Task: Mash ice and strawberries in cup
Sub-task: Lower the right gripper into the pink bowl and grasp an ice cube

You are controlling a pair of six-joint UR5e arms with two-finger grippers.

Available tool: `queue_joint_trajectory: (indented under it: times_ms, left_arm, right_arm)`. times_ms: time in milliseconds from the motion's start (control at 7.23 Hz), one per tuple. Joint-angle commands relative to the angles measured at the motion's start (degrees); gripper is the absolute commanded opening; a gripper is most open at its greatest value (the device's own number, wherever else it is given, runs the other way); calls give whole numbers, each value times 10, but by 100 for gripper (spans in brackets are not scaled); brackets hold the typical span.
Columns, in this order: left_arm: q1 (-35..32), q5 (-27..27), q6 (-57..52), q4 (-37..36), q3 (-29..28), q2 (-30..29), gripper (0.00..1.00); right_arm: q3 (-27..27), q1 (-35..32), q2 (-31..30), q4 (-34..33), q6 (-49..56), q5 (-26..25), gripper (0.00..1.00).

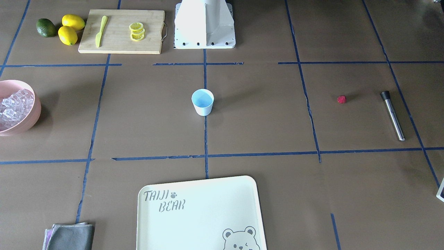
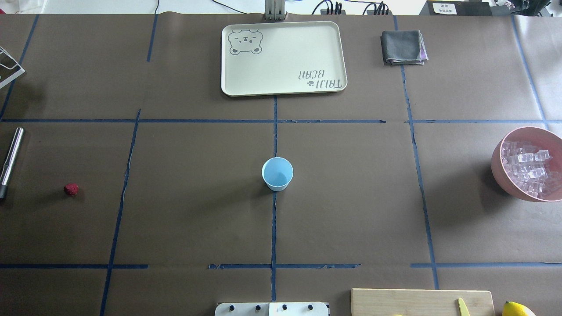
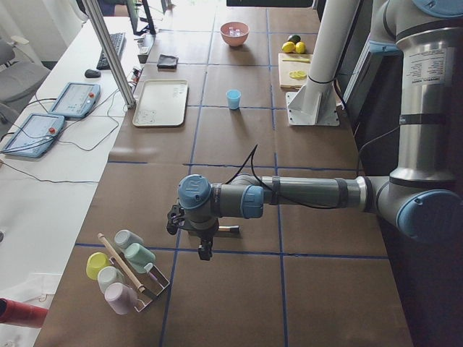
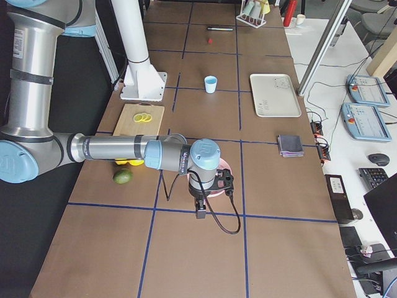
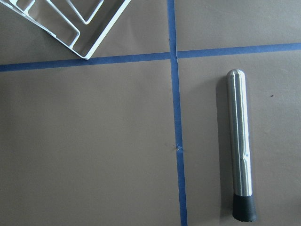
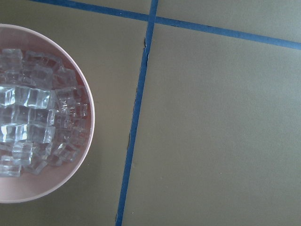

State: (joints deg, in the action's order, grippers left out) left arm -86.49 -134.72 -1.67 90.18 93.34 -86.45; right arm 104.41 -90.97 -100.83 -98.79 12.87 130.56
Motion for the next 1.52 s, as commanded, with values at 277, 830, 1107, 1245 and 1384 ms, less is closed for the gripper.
queue_joint_trajectory:
  times_ms: [277, 830, 1107, 1245, 1384]
  left_arm:
    - [0, 1, -1, 0, 1, -1, 100]
    - [0, -3, -1, 1, 2, 0, 100]
    - [0, -4, -1, 1, 4, 0, 100]
    - [0, -4, -1, 1, 4, 0, 100]
    - [0, -4, -1, 1, 4, 0, 100]
  right_arm:
    - [3, 2, 7, 1, 0, 11, 100]
    - [3, 89, 6, 171, -153, 30, 100]
    - [2, 174, 3, 305, -367, 18, 100]
    - [2, 209, 2, 328, -414, 7, 100]
    - [2, 234, 2, 337, -439, -12, 99]
